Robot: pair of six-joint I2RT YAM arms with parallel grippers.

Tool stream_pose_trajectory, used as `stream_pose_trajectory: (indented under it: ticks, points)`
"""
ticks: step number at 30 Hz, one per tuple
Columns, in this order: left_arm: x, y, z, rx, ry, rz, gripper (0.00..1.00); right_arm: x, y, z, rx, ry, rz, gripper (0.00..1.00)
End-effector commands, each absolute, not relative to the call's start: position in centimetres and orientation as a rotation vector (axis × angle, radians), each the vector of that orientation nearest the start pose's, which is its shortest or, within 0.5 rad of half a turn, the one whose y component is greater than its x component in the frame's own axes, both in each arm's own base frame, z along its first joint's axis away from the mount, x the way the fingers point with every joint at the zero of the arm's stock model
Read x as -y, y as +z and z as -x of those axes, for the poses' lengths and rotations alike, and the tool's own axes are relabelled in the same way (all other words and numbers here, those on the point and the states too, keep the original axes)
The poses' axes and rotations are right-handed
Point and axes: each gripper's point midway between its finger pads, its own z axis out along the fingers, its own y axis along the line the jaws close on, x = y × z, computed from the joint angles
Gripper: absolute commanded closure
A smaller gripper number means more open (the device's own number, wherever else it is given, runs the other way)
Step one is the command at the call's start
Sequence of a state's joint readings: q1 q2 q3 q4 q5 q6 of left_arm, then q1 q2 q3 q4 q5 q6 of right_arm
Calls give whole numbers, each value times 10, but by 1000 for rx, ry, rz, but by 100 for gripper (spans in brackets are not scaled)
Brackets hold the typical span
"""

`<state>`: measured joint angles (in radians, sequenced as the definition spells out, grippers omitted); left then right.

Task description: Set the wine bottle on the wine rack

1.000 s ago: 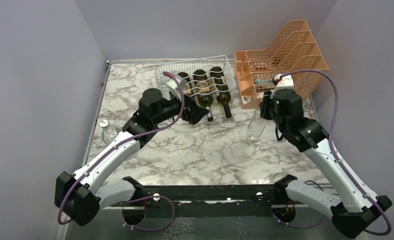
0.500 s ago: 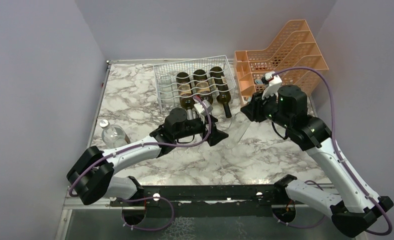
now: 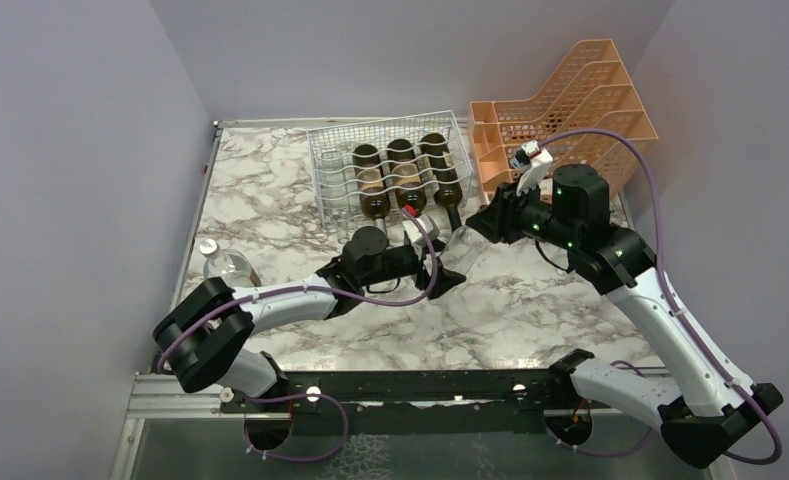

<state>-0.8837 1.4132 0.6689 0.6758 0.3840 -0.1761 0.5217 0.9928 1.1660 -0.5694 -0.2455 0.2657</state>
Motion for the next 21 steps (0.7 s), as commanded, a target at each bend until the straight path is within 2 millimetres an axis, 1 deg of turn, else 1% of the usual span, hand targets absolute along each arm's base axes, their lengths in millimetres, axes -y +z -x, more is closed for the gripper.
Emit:
stream_pose_trajectory:
  ticks: [1, 5, 11, 12, 13, 14, 16, 18, 19, 20, 21]
  points:
    - [384, 193, -218, -1461, -1070, -928, 16, -215, 355, -243, -1840, 868, 411, 96]
    - [382, 186, -219, -1455, -1024, -946, 28, -211, 358, -244, -1837, 851, 386, 96]
    - [377, 174, -215, -1420, -958, -1023, 30, -208, 366, -240, -1829, 857, 370, 96]
    - [377, 173, -215, -1412, -946, -1034, 33, -209, 368, -239, -1826, 862, 375, 96]
    - [376, 173, -217, -1402, -932, -1039, 37, -209, 368, -239, -1829, 866, 376, 95]
    - [376, 175, -218, -1395, -918, -1039, 45, -209, 367, -237, -1835, 870, 377, 95]
    - [376, 178, -223, -1383, -890, -1037, 61, -209, 365, -236, -1849, 871, 381, 93]
    - [377, 183, -225, -1354, -867, -1049, 79, -207, 363, -235, -1866, 859, 383, 88]
    - [377, 185, -226, -1335, -857, -1062, 91, -206, 361, -234, -1875, 851, 386, 81]
    - [377, 190, -226, -1310, -843, -1072, 100, -204, 360, -232, -1885, 841, 390, 72]
    - [377, 194, -227, -1284, -831, -1083, 100, -202, 358, -231, -1893, 828, 397, 62]
